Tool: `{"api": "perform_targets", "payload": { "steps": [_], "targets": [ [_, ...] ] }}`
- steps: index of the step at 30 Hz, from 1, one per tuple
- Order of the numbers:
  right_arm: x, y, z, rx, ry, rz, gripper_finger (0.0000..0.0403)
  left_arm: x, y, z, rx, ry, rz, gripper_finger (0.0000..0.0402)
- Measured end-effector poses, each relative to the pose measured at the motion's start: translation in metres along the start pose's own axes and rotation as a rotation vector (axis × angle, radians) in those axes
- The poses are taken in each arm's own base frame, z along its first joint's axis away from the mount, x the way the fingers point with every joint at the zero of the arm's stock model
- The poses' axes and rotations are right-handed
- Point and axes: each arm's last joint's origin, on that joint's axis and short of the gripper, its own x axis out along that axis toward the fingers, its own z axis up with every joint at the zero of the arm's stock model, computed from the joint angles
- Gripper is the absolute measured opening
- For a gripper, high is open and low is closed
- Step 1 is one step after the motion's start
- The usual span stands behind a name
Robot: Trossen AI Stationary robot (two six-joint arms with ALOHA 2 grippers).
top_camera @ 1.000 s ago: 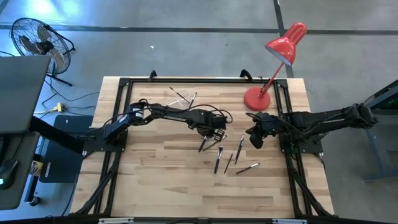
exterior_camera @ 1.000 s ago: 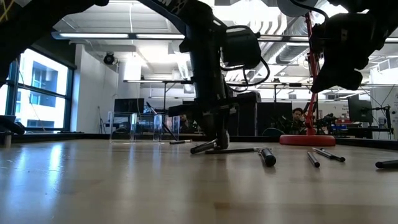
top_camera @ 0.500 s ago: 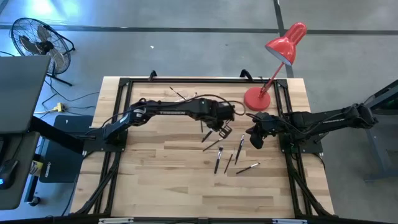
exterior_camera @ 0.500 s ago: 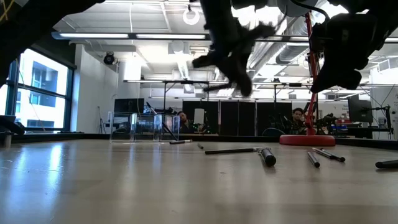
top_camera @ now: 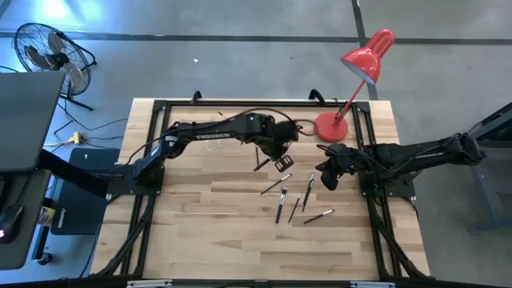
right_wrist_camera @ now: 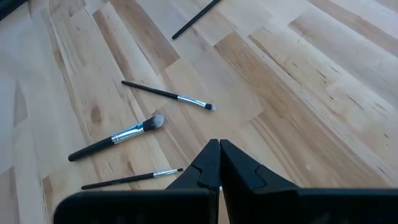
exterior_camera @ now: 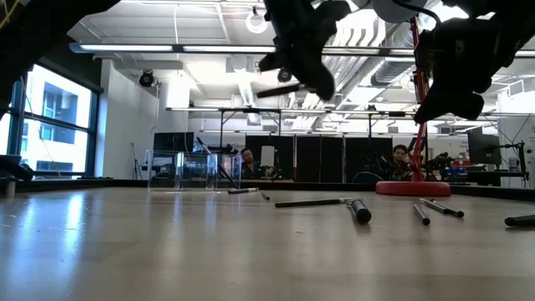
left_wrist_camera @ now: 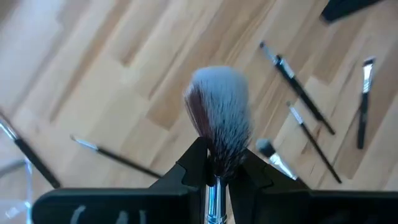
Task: Put items in baskets/containers
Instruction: Put the highlighter brush into the transparent organizer
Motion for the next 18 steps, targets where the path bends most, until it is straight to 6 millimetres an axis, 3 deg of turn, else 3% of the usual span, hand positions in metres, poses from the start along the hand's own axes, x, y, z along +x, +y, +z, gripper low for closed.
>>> {"api": "perform_targets", "payload": {
  "steps": [7, 14, 18],
  "targets": [
    [0.000, 0.001, 0.004, 0.042, -0.065, -0.024, 0.0002, 0.003, 0.016, 0.004, 0.101, 0.017, 0.030, 0.0034],
    [0.000, 0.002, 0.009, 0.100, -0.141, -0.039, 0.0002, 0.013, 0.049, -0.002, 0.137, 0.005, 0.019, 0.0034],
    [-0.001, 0.003, 0.012, 0.146, -0.190, -0.045, 0.0001, 0.005, 0.073, -0.027, 0.117, -0.028, -0.049, 0.0034]
  ]
}}
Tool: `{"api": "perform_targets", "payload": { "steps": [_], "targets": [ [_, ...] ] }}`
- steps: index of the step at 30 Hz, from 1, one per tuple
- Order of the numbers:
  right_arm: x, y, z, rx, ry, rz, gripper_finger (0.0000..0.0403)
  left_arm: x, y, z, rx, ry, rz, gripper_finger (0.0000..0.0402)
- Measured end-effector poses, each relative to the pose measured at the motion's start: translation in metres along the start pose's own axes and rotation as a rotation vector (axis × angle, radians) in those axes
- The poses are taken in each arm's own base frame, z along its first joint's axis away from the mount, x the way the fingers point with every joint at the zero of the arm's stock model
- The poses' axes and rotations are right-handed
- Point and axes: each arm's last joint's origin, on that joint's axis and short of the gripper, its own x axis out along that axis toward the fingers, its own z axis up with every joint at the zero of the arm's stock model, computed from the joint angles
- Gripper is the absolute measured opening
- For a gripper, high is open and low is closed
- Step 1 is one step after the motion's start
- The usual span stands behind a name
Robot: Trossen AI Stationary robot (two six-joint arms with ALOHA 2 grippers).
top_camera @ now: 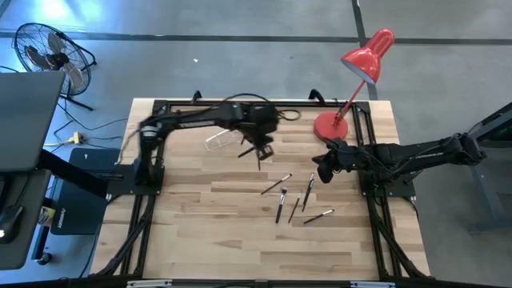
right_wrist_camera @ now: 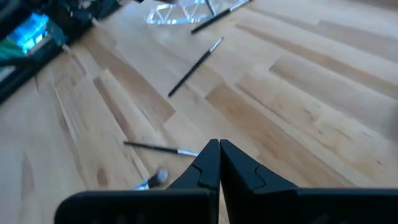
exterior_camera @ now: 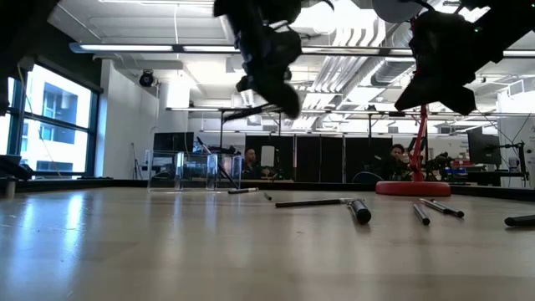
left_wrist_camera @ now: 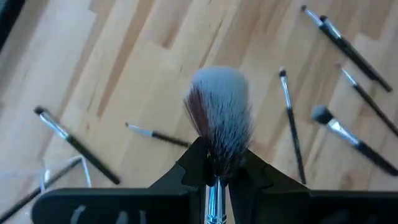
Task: Put items in baskets/containers
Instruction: Put the highlighter brush into the transparent organizer
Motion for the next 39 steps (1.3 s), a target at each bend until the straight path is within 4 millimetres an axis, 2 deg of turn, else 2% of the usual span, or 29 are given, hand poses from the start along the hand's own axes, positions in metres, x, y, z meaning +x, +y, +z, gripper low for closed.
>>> {"api": "perform_targets", "payload": {
  "steps": [1, 4, 6, 8, 17, 21, 27, 39],
  "targets": [
    [0.000, 0.000, 0.001, 0.004, -0.014, -0.002, 0.0001, -0.001, 0.004, -0.004, -0.009, -0.056, -0.021, 0.0034],
    [0.000, 0.002, 0.004, 0.018, -0.060, 0.002, 0.0002, -0.014, 0.022, -0.035, -0.043, -0.095, -0.040, 0.0034],
    [0.000, 0.003, 0.006, 0.024, -0.086, -0.003, 0.0001, -0.020, 0.029, -0.043, -0.052, -0.212, -0.059, 0.0033],
    [0.000, 0.004, 0.007, 0.032, -0.113, -0.001, 0.0001, -0.027, 0.038, -0.064, -0.069, -0.218, -0.046, 0.0033],
    [-0.001, 0.005, 0.011, 0.070, -0.183, -0.028, 0.0002, -0.048, 0.077, -0.115, -0.134, -0.510, 0.020, 0.0033],
    [-0.001, 0.004, 0.011, 0.070, -0.188, -0.033, 0.0001, -0.049, 0.094, -0.141, -0.166, -0.601, 0.047, 0.0033],
    [0.000, 0.002, 0.014, 0.086, -0.200, -0.051, 0.0001, -0.053, 0.111, -0.169, -0.195, -0.718, 0.080, 0.0033],
    [0.002, -0.003, 0.018, 0.107, -0.213, -0.076, 0.0002, -0.059, 0.139, -0.206, -0.259, -0.821, 0.145, 0.0033]
  ]
}}
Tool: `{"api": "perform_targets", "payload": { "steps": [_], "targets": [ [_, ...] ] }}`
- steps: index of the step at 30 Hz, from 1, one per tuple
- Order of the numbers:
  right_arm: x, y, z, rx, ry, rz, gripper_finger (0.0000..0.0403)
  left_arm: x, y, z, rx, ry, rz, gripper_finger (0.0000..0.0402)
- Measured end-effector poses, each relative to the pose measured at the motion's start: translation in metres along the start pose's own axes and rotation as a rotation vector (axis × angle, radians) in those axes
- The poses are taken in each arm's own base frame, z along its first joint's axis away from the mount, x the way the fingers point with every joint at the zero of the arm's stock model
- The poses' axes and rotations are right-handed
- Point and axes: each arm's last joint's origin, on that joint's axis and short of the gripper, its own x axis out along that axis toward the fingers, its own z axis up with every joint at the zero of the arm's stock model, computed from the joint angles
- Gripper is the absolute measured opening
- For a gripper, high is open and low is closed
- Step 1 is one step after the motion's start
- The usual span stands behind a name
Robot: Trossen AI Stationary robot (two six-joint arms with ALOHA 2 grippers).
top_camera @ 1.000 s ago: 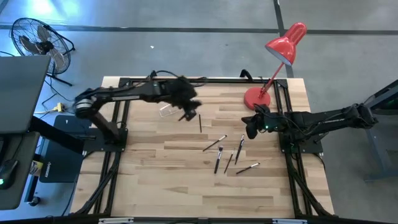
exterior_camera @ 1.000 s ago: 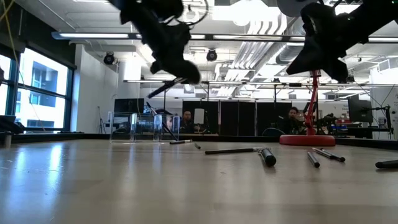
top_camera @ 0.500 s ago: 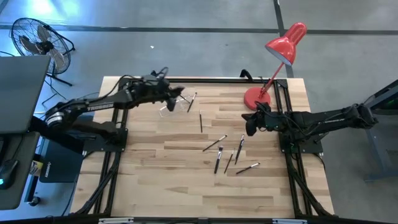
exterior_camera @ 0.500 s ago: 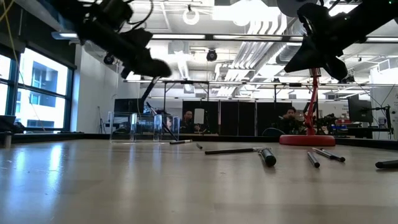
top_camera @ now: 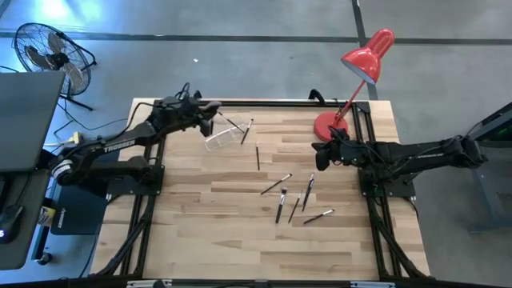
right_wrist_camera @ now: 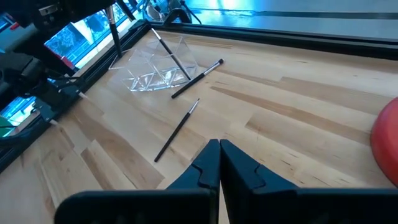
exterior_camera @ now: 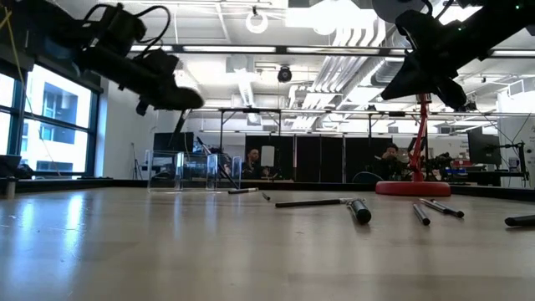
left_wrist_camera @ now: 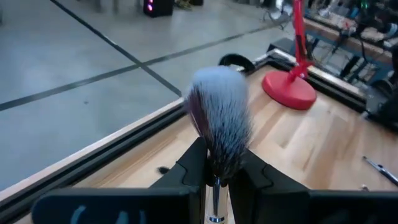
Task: Put items in baskets/containers
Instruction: Put the highlighter brush into the transparent organizer
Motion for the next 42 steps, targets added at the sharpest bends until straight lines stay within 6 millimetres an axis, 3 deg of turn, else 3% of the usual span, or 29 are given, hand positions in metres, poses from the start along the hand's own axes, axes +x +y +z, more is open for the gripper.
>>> {"api": "perform_targets", "payload": {
  "steps": [15, 23, 34, 42],
  "targets": [
    [0.000, 0.000, 0.000, 0.000, 0.005, 0.004, 0.0001, -0.020, 0.012, -0.042, 0.025, -0.189, -0.025, 0.0033],
    [0.000, 0.000, 0.000, 0.000, 0.005, 0.004, 0.0002, -0.024, 0.015, -0.063, 0.038, -0.161, -0.012, 0.0033],
    [0.000, 0.000, 0.000, -0.005, 0.000, -0.001, 0.0001, -0.025, 0.016, -0.069, 0.048, -0.144, -0.007, 0.0034],
    [0.000, 0.000, 0.000, -0.007, 0.000, -0.001, 0.0001, -0.025, 0.016, -0.069, 0.041, -0.141, -0.011, 0.0078]
  ]
}}
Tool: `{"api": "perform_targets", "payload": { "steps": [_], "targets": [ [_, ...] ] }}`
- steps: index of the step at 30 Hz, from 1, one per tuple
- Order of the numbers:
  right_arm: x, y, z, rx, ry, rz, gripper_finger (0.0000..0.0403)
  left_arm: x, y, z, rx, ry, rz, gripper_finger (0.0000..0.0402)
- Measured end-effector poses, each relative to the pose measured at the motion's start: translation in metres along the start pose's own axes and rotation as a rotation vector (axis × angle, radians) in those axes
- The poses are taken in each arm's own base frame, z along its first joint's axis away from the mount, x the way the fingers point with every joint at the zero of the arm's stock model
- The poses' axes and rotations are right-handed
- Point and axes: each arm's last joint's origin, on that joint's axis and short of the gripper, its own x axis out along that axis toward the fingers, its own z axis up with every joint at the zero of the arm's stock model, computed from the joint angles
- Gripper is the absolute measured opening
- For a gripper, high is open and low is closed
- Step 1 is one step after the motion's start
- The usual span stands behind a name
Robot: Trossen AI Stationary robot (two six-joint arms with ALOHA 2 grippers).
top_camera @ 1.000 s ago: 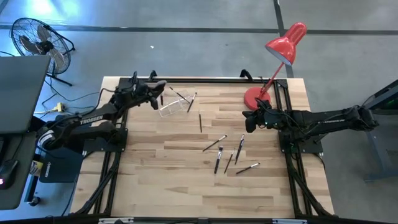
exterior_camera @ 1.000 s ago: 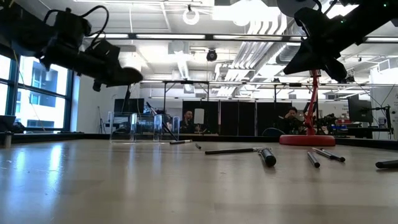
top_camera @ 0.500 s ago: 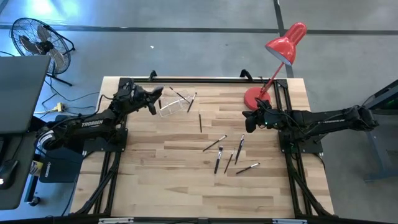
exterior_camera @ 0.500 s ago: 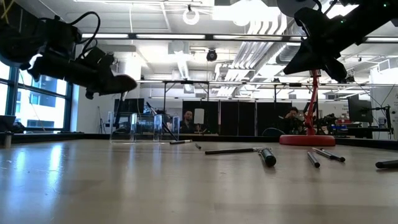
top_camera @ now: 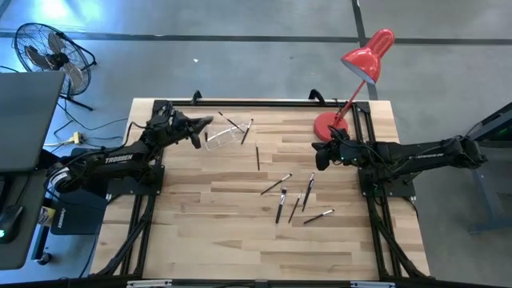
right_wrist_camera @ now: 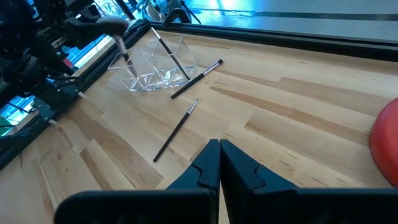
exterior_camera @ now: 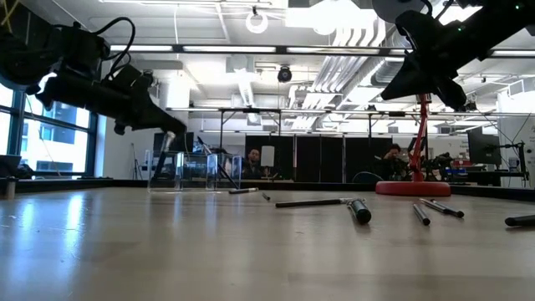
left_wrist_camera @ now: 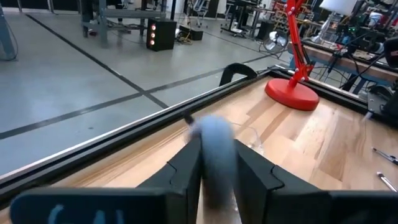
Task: Put items in baskets/containers
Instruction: Put the highlighter brush into the transparent organizer, then put the eyeshadow brush into the transparent organizer
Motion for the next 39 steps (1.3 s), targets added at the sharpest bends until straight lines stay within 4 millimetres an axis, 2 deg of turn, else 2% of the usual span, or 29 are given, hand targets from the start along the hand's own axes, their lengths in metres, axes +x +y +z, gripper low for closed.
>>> {"api": "perform_targets", "payload": {
  "steps": [15, 22, 28, 30, 33, 39],
  "targets": [
    [0.000, 0.000, 0.000, 0.000, 0.000, 0.000, 0.0001, 0.001, -0.001, 0.005, 0.003, -0.033, -0.025, 0.0081],
    [0.000, 0.000, 0.000, 0.000, -0.005, -0.005, 0.0004, 0.007, -0.004, 0.030, 0.019, -0.106, -0.041, 0.0073],
    [0.000, 0.000, 0.000, -0.001, -0.005, -0.005, 0.0002, 0.014, -0.011, 0.058, 0.034, -0.146, -0.123, 0.0024],
    [0.000, 0.000, 0.000, -0.001, -0.005, -0.005, 0.0001, 0.018, -0.018, 0.066, 0.028, -0.114, -0.148, 0.0007],
    [0.000, 0.000, 0.000, -0.001, 0.000, 0.000, 0.0002, 0.024, -0.035, 0.075, 0.016, -0.017, -0.141, 0.0006],
    [0.000, 0.000, 0.000, -0.001, 0.000, 0.001, 0.0007, 0.026, -0.085, 0.092, 0.065, 0.168, -0.079, 0.0001]
  ]
}}
